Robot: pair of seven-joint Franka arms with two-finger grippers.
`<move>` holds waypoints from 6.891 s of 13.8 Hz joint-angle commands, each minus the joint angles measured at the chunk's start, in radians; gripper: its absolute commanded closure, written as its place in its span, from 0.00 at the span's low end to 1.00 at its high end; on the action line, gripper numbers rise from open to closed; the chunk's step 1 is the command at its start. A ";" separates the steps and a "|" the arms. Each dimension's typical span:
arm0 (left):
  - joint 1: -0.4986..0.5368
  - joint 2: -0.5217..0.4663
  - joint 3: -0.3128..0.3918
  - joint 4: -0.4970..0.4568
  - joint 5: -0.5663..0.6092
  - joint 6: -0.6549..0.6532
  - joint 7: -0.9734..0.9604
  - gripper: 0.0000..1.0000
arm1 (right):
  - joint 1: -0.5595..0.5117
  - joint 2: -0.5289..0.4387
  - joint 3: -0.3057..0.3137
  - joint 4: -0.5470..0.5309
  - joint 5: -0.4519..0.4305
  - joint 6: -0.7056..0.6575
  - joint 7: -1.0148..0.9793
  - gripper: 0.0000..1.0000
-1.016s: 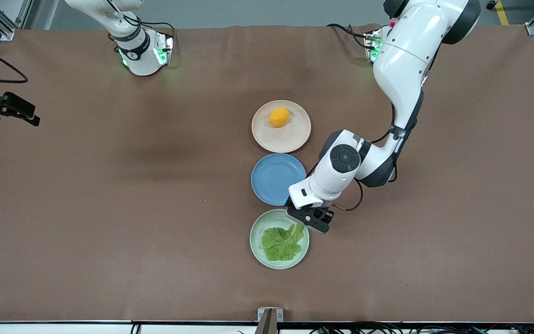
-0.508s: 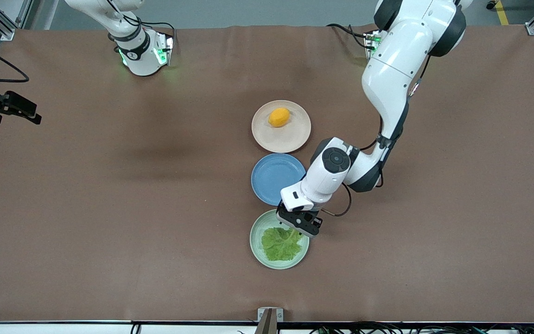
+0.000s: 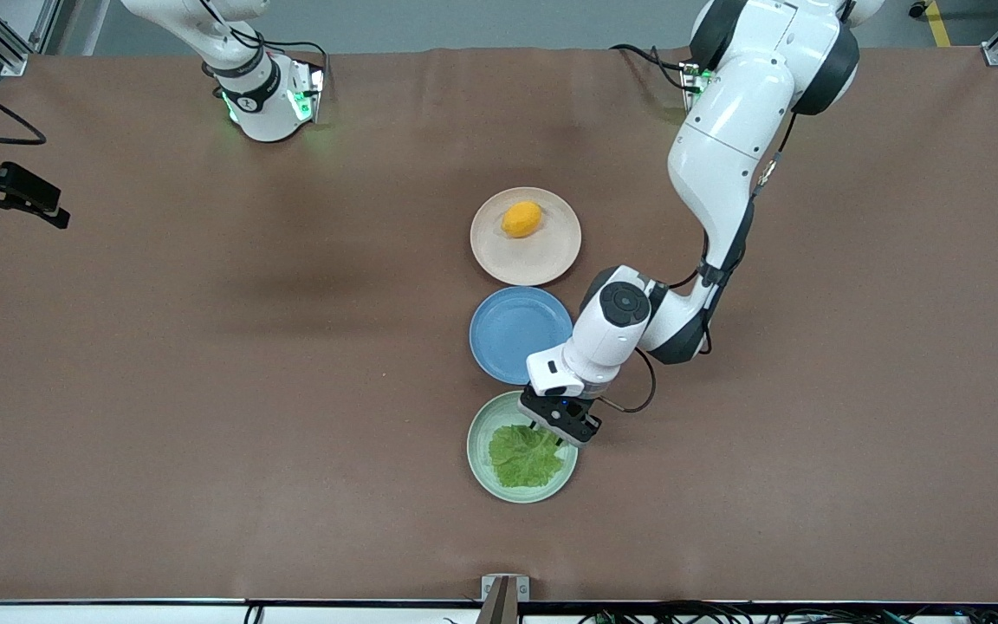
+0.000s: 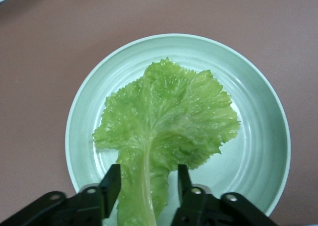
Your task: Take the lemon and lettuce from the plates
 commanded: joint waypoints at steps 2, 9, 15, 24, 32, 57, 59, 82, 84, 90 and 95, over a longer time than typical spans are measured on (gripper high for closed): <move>-0.018 0.021 0.017 0.026 0.000 0.014 0.016 0.85 | -0.001 -0.012 -0.001 0.002 0.011 -0.009 -0.008 0.00; -0.027 0.000 0.019 0.021 0.000 -0.003 0.008 1.00 | 0.004 0.032 -0.001 0.005 0.008 0.031 -0.012 0.00; -0.009 -0.112 0.019 0.020 -0.002 -0.181 0.004 1.00 | 0.260 0.092 0.004 -0.058 0.082 0.017 0.430 0.00; 0.166 -0.502 0.019 -0.314 0.000 -0.345 -0.021 1.00 | 0.795 0.141 0.003 -0.299 0.121 0.483 1.266 0.00; 0.443 -0.686 0.013 -0.685 0.081 -0.340 -0.015 1.00 | 1.044 0.457 -0.001 -0.284 0.029 0.807 1.653 0.00; 0.517 -0.708 -0.012 -0.498 0.127 -0.604 -0.022 0.00 | 0.916 0.460 -0.011 -0.247 -0.008 0.718 1.320 1.00; 0.519 -0.708 -0.019 -0.419 0.127 -0.705 -0.012 0.00 | 0.796 0.425 -0.010 -0.256 -0.008 0.717 1.119 1.00; 0.527 -0.849 -0.038 -0.140 0.001 -1.184 -0.009 0.00 | 0.154 0.406 0.023 -0.614 0.055 0.927 0.020 0.83; 0.527 -0.847 -0.035 -0.101 0.000 -1.212 -0.009 0.00 | 0.145 0.408 0.022 -0.610 0.057 0.929 0.006 0.03; 0.564 -0.912 -0.033 -0.103 -0.075 -1.288 -0.026 0.00 | 0.136 0.376 0.018 -0.459 0.057 0.696 0.006 0.00; 0.559 -1.005 -0.032 -0.195 -0.066 -1.322 -0.029 0.00 | 0.047 0.366 0.013 -0.126 0.044 0.274 0.000 0.00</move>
